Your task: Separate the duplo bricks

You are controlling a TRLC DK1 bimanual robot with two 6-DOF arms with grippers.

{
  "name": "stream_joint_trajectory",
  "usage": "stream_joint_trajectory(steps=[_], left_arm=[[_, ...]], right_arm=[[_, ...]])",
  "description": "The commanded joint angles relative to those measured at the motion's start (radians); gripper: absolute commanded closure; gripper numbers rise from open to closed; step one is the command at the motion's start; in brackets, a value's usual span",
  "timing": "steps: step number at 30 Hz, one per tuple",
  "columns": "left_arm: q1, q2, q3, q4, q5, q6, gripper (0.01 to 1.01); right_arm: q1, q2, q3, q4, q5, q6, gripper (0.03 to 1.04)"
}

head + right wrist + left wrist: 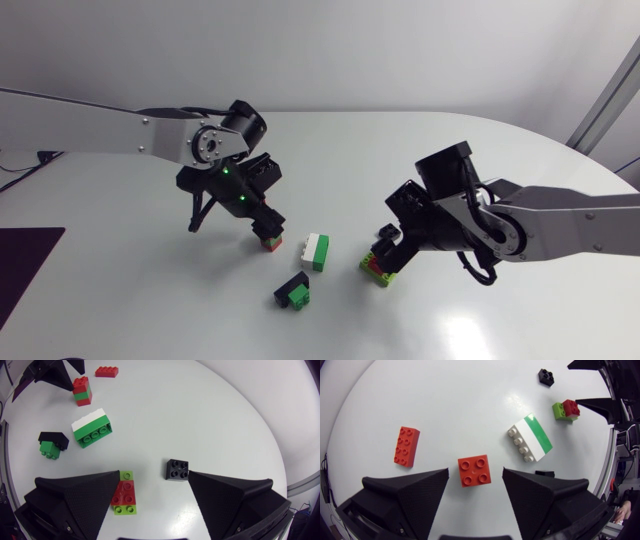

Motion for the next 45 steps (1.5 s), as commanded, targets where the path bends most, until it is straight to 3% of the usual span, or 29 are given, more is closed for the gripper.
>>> stream_joint_trajectory(steps=[1, 4, 9, 10, 17, 21, 26, 36, 45], left_arm=[[-0.005, 0.053, -0.016, -0.006, -0.01, -0.031, 0.28], [-0.005, 0.065, -0.019, 0.011, -0.012, -0.034, 0.284], [0.003, 0.09, -0.007, 0.034, -0.013, -0.048, 0.757], [0.003, 0.093, -0.01, 0.046, -0.017, -0.048, 0.772], [-0.001, 0.088, -0.035, 0.074, -0.03, -0.037, 0.803], [0.02, 0.001, -0.047, 0.081, 0.011, 0.001, 0.815], [0.1, -0.116, -0.015, 0.061, 0.218, 0.024, 0.816], [0.21, -0.071, 0.12, -0.141, 0.649, 0.001, 0.816], [0.164, -0.028, 0.142, -0.154, 0.747, -0.03, 0.815]], right_arm=[[0.008, -0.009, -0.026, -0.014, 0.009, 0.014, 0.08], [0.008, -0.018, -0.023, -0.02, 0.009, 0.014, 0.08], [0.01, -0.032, -0.019, -0.026, 0.009, 0.014, 0.08], [0.01, -0.035, -0.021, -0.028, 0.009, 0.014, 0.08], [0.008, -0.066, -0.027, -0.042, 0.007, 0.013, 0.08], [0.006, -0.11, -0.023, -0.068, -0.007, 0.011, 0.08], [-0.013, -0.193, -0.018, -0.094, -0.09, 0.016, 0.08], [0.042, -0.31, -0.061, -0.002, -0.103, 0.062, 0.08], [0.148, -0.314, -0.069, 0.067, -0.074, 0.077, 0.09]])
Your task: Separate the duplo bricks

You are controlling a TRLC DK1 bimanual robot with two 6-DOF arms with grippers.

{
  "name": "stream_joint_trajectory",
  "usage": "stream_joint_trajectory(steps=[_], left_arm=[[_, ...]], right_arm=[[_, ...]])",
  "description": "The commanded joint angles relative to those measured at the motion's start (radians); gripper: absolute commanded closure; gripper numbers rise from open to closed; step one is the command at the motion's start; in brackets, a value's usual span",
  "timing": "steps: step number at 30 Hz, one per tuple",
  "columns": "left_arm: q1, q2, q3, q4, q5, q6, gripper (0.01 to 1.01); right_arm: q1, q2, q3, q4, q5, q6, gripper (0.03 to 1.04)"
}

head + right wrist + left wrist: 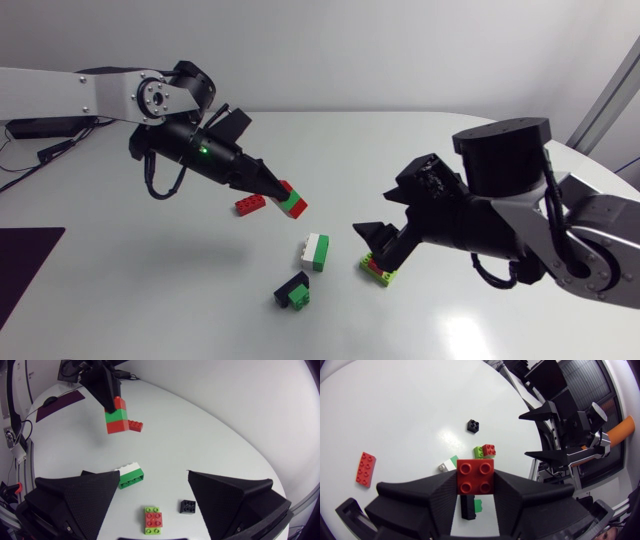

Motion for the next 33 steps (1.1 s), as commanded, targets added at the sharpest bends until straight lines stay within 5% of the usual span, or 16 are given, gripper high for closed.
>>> stream_joint_trajectory(steps=[1, 11, 33], left_arm=[[-0.018, 0.034, 0.036, -0.009, 0.037, -0.028, 0.815], [-0.061, 0.054, 0.061, 0.009, 0.075, -0.077, 0.815], [-0.021, 0.048, 0.078, 0.009, 0.095, -0.092, 0.815]], right_arm=[[0.038, -0.003, -0.025, 0.019, 0.016, 0.017, 0.09], [0.111, 0.081, 0.012, 0.058, 0.065, -0.025, 0.1], [0.196, 0.258, 0.169, 0.076, 0.127, -0.068, 0.1]])
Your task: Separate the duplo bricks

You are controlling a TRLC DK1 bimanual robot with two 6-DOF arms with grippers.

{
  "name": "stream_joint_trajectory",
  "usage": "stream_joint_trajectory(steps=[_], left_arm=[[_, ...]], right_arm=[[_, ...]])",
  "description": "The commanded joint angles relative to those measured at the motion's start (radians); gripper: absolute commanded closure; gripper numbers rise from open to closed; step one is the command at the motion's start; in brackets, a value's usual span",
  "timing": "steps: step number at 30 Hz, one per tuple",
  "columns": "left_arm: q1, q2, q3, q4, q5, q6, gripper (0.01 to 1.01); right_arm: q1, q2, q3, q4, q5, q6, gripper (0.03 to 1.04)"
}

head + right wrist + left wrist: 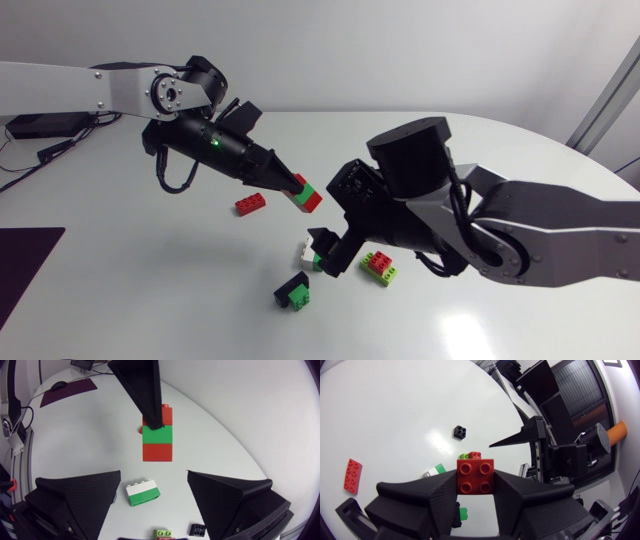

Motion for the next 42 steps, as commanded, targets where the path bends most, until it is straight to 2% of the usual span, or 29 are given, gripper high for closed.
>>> stream_joint_trajectory(steps=[1, 12, 16, 23, 25, 31, 37, 39, 42], left_arm=[[0.006, 0.016, 0.024, 0.001, 0.023, -0.02, 0.815], [0.011, 0.007, 0.012, -0.013, 0.046, -0.023, 0.815], [0.019, 0.001, 0.009, -0.027, 0.056, -0.017, 0.815], [0.035, 0.007, 0.001, -0.028, 0.069, -0.009, 0.815], [0.035, 0.008, -0.004, -0.028, 0.069, -0.007, 0.815], [0.034, 0.014, -0.002, -0.032, 0.07, -0.009, 0.815], [0.031, 0.013, -0.004, -0.045, 0.075, -0.007, 0.815], [0.029, 0.013, -0.007, -0.047, 0.076, -0.007, 0.815], [0.029, 0.01, -0.013, -0.055, 0.084, -0.007, 0.815]], right_arm=[[0.019, 0.034, 0.032, 0.016, 0.023, -0.022, 0.1], [0.045, 0.096, 0.055, 0.076, 0.08, -0.036, 0.1], [0.046, 0.096, 0.066, 0.085, 0.091, -0.042, 0.13], [0.046, 0.097, 0.077, 0.099, 0.1, -0.054, 0.25], [0.046, 0.099, 0.077, 0.103, 0.1, -0.054, 0.25], [0.05, 0.106, 0.072, 0.119, 0.1, -0.06, 0.45], [0.05, 0.106, 0.072, 0.122, 0.1, -0.063, 0.45], [0.05, 0.106, 0.07, 0.126, 0.1, -0.063, 0.51], [0.053, 0.106, 0.069, 0.131, 0.1, -0.063, 0.53]])
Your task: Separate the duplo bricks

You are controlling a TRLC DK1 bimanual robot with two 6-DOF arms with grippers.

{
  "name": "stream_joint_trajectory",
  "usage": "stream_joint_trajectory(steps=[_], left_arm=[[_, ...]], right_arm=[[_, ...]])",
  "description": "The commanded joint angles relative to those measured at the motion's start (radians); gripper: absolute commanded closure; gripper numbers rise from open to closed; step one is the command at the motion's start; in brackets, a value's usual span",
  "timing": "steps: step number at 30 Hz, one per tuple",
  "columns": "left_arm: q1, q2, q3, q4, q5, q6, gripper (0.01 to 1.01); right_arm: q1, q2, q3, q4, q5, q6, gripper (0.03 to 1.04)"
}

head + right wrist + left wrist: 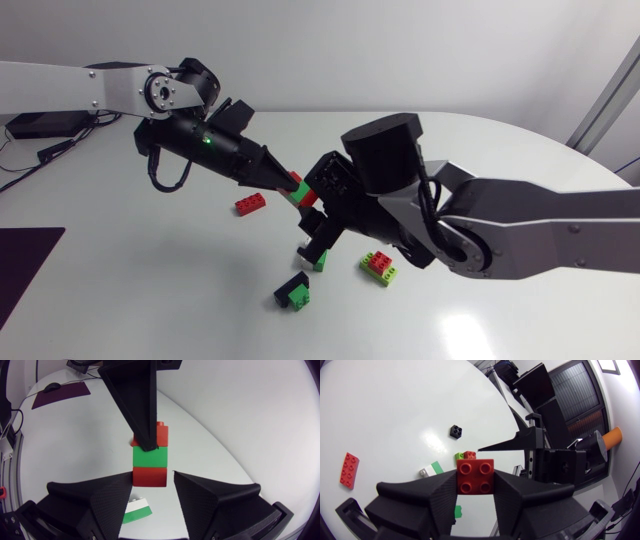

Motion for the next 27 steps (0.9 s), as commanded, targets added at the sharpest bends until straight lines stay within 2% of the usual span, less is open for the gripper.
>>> stream_joint_trajectory(steps=[1, 4, 7, 20, 27], left_arm=[[-0.001, 0.007, -0.017, -0.018, 0.03, -0.004, 0.815], [-0.002, -0.004, -0.027, -0.02, 0.036, -0.004, 0.815], [-0.004, -0.013, -0.034, -0.021, 0.039, -0.001, 0.815], [-0.007, -0.03, -0.027, -0.06, 0.038, 0.029, 0.816], [-0.004, -0.033, -0.014, -0.07, 0.038, 0.033, 0.816]], right_arm=[[0.011, 0.016, 0.011, 0.019, 0.011, -0.029, 0.56], [0.014, 0.019, 0.009, 0.02, 0.011, -0.03, 0.65], [0.02, 0.018, 0.004, 0.022, 0.017, -0.032, 0.67], [0.06, -0.001, -0.023, 0.023, 0.084, -0.138, 0.69], [0.063, -0.007, -0.017, 0.004, 0.1, -0.165, 0.69]])
